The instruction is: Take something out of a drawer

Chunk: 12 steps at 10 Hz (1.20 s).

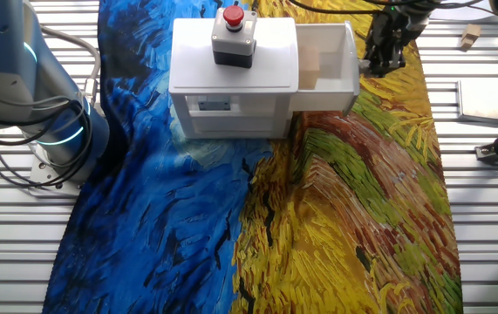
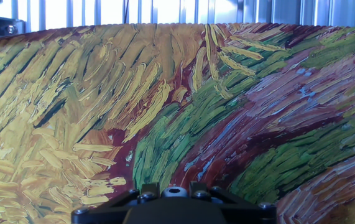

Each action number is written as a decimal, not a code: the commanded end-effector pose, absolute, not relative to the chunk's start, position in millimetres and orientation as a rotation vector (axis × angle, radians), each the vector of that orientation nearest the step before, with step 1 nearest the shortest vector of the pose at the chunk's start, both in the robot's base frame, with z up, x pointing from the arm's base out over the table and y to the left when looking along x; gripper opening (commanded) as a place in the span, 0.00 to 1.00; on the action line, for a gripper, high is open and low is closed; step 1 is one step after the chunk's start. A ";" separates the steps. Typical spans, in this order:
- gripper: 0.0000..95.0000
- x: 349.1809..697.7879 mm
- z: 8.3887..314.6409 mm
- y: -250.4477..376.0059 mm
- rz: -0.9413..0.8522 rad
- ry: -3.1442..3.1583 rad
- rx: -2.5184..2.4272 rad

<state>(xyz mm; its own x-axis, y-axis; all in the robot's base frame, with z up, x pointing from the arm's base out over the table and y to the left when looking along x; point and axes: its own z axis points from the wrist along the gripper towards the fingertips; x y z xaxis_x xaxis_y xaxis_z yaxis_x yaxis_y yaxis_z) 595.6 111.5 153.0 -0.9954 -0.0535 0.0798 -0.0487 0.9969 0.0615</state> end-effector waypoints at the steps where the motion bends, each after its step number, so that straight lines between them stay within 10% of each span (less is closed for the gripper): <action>1: 0.20 595.5 152.8 111.4 -0.091 -3.058 0.079; 2: 1.00 593.9 169.0 113.8 -0.204 -3.071 0.130; 12: 1.00 573.6 213.4 103.6 -0.206 -3.061 0.226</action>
